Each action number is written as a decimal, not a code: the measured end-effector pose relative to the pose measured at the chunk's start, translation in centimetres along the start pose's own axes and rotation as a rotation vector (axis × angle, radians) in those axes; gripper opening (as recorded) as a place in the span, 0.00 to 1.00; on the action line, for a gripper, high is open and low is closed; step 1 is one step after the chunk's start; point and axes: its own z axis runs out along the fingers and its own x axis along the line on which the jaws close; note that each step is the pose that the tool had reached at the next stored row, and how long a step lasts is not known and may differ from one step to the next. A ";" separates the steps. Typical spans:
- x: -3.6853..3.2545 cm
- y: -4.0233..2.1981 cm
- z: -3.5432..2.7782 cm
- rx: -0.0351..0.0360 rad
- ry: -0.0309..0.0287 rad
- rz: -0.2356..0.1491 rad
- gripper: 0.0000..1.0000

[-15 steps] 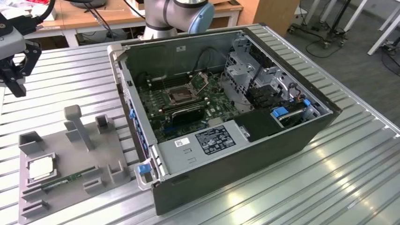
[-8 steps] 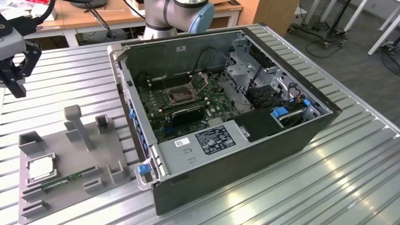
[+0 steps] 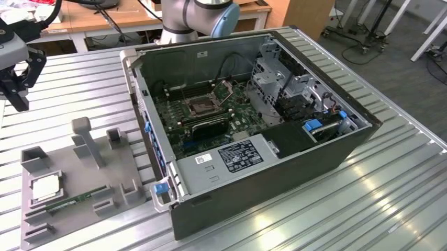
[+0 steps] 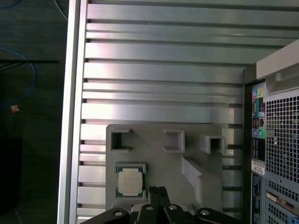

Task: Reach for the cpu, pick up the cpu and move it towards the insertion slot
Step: 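Reach for the cpu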

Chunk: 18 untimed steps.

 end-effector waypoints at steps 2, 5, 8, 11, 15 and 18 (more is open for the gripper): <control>0.00 -0.19 0.00 0.0000 0.0000 0.000 0.11; 0.01 -0.47 -0.01 0.0000 0.0000 0.000 0.11; 0.01 -0.76 -0.02 0.0001 0.0001 0.000 0.11; 0.02 -0.98 -0.01 0.0000 0.0000 0.000 0.11; 0.02 -1.02 -0.01 0.0000 0.0000 0.000 0.11; 0.02 -1.02 0.04 0.0000 0.0000 0.000 0.11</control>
